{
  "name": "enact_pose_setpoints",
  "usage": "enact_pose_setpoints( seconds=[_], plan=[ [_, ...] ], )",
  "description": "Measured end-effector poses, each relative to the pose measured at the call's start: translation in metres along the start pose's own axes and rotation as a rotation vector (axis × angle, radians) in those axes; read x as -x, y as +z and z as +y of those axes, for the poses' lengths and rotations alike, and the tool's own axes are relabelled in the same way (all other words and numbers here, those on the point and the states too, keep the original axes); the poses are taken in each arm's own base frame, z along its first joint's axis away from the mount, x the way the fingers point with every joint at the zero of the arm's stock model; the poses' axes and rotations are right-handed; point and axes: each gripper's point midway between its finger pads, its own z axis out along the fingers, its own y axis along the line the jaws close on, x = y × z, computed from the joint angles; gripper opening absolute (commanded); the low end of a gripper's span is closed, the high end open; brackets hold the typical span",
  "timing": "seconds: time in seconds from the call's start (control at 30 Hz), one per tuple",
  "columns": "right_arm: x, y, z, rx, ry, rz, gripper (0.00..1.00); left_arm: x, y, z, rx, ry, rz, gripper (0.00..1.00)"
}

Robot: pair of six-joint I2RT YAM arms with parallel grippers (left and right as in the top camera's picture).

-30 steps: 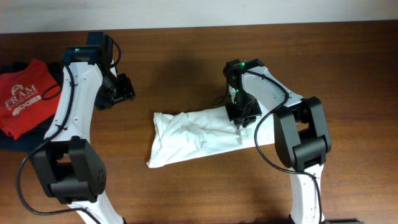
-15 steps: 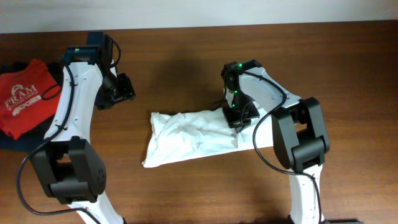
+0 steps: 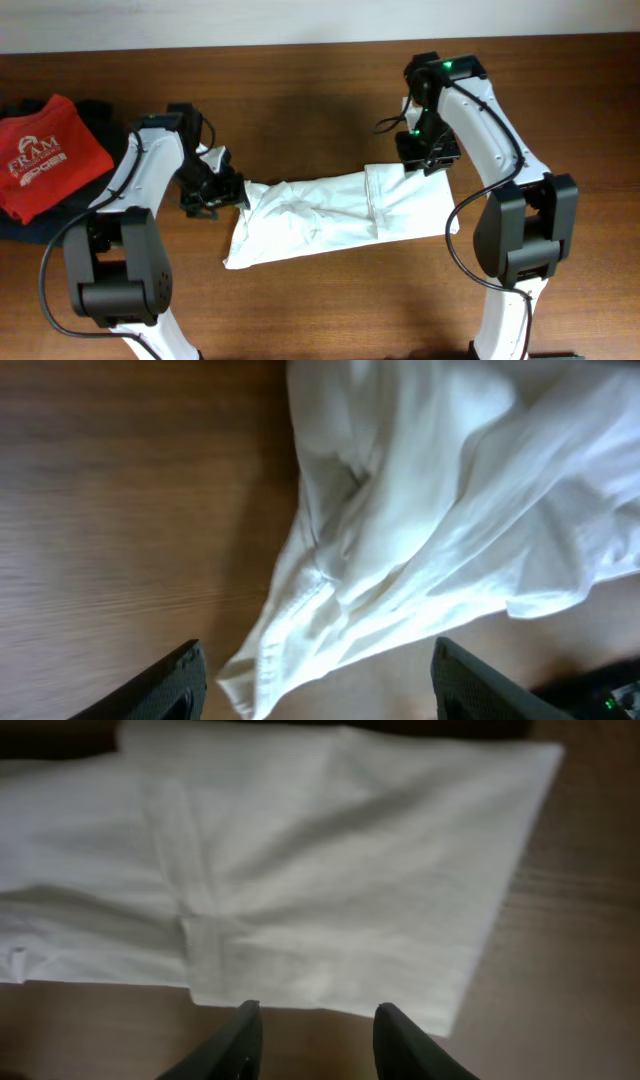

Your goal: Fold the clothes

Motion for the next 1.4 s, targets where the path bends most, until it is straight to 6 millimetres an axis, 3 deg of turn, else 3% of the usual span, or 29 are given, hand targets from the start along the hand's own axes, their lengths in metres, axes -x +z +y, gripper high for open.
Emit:
enact_pose_setpoints(
  seconds=[0.1,0.13,0.2,0.27,0.33,0.37,0.43,0.47,0.5,0.53,0.57,0.63,0.7,0.77,0.8,0.87,0.9,0.93,0.97,1.0,1.1,1.17,1.2,1.23,1.27,1.33,1.37,1.4],
  plan=[
    [-0.002,-0.002,-0.024,0.007,0.063,0.011,0.4,0.001,0.035,0.002,-0.05,0.038,-0.03,0.71],
    [-0.002,-0.003,-0.031,0.008,0.082,0.01,0.4,-0.002,0.045,0.002,-0.055,0.045,-0.026,0.58],
    [-0.004,-0.005,-0.043,0.013,0.114,0.015,0.4,0.008,0.05,-0.014,-0.095,0.107,-0.094,0.0],
    [-0.005,-0.005,-0.049,0.011,0.129,0.016,0.4,0.005,0.057,-0.02,-0.094,0.131,-0.089,0.0],
    [-0.008,-0.007,-0.068,-0.019,0.165,0.018,0.4,-0.002,0.057,-0.015,-0.067,0.082,-0.057,0.01],
    [-0.009,-0.008,-0.082,-0.036,0.192,0.018,0.4,-0.004,0.046,-0.001,-0.032,0.012,-0.031,0.0],
    [-0.014,-0.009,-0.113,-0.05,0.264,0.017,0.41,0.014,0.006,0.034,0.02,-0.126,-0.071,0.01],
    [-0.017,-0.01,-0.127,-0.053,0.296,0.015,0.4,0.038,-0.035,0.059,0.04,-0.197,-0.169,0.01],
    [-0.019,-0.011,-0.132,-0.052,0.313,0.016,0.4,0.046,-0.062,0.07,0.054,-0.238,-0.214,0.0],
    [-0.019,-0.011,-0.136,-0.053,0.32,0.015,0.4,0.063,-0.103,0.068,0.053,-0.256,-0.311,0.0],
    [-0.019,-0.011,-0.136,-0.053,0.32,0.013,0.4,0.066,-0.115,0.06,0.039,-0.251,-0.334,0.0],
    [-0.019,-0.012,-0.136,-0.053,0.32,0.012,0.4,0.072,-0.12,0.014,-0.019,-0.179,-0.345,0.01],
    [-0.019,-0.012,-0.136,-0.053,0.32,0.012,0.4,0.066,-0.095,-0.056,-0.042,-0.031,-0.293,0.01],
    [-0.019,-0.012,-0.136,-0.053,0.321,0.012,0.4,0.053,-0.061,-0.113,-0.047,0.104,-0.228,0.01],
    [-0.019,-0.012,-0.136,-0.053,0.32,0.012,0.4,0.047,-0.041,-0.132,-0.039,0.15,-0.188,0.01],
    [-0.019,-0.012,-0.136,-0.053,0.32,0.012,0.4,0.033,-0.001,-0.157,-0.011,0.22,-0.099,0.02],
    [-0.019,-0.012,-0.136,-0.053,0.32,0.012,0.4,0.027,0.014,-0.163,0.002,0.236,-0.063,0.08],
    [-0.019,-0.012,-0.136,-0.053,0.32,0.012,0.41,0.025,0.017,-0.165,0.005,0.244,-0.055,0.3],
    [-0.019,-0.012,-0.136,-0.053,0.32,0.012,0.41,0.024,0.018,-0.167,0.006,0.247,-0.054,0.45],
    [-0.019,-0.012,-0.136,-0.053,0.32,0.012,0.46,0.023,0.018,-0.167,0.004,0.24,-0.053,0.53],
    [-0.018,-0.012,-0.136,-0.053,0.321,0.008,0.5,0.021,0.008,-0.184,-0.088,0.299,-0.033,0.53],
    [-0.012,-0.012,-0.122,0.027,0.274,-0.011,0.51,0.039,-0.033,-0.197,-0.152,0.358,-0.118,0.53],
    [-0.009,-0.012,-0.114,0.075,0.245,-0.021,0.53,0.062,-0.069,-0.19,-0.157,0.358,-0.218,0.53],
    [-0.004,-0.014,-0.098,0.153,0.193,-0.04,0.56,0.085,-0.102,-0.172,-0.148,0.328,-0.322,0.53],
    [0.004,-0.016,-0.078,0.237,0.128,-0.07,0.59,0.1,-0.12,-0.15,-0.135,0.281,-0.374,0.53],
    [0.02,-0.022,-0.045,0.331,0.025,-0.134,0.65,0.115,-0.133,-0.105,-0.104,0.184,-0.403,0.53],
    [0.036,-0.027,0.0,0.397,-0.103,-0.199,0.66,0.12,-0.132,-0.091,-0.091,0.154,-0.403,0.53],
    [0.049,-0.029,0.022,0.402,-0.179,-0.255,0.66,0.123,-0.124,-0.089,-0.085,0.147,-0.385,0.53]
  ],
)
